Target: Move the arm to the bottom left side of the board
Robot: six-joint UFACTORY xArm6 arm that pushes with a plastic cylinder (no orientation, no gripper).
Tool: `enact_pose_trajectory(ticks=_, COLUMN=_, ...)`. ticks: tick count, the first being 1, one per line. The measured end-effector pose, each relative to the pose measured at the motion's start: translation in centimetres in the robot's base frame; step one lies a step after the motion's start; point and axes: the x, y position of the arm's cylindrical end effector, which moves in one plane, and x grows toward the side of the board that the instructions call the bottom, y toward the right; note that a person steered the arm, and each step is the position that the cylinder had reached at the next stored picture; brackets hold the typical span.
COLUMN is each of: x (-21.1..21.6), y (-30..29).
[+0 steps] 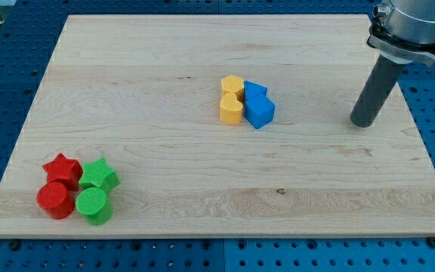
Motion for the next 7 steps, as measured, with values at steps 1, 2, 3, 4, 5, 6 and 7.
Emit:
enact_pose_trajectory(ticks=1, x=0.0, y=0.0)
enact_pose_trajectory(ticks=2, x=0.3, y=0.0)
enact_pose_trajectory(ticks=3, x=2.1, y=0.1)
enact_pose_trajectory(ticks=4, x=5.6, y=0.7)
enact_pose_trajectory(ticks=5, x=8.4, y=1.4)
enact_pose_trajectory(ticks=6, x=9.2, y=1.7)
enact_pose_trajectory(ticks=7, x=12.1, y=3.0)
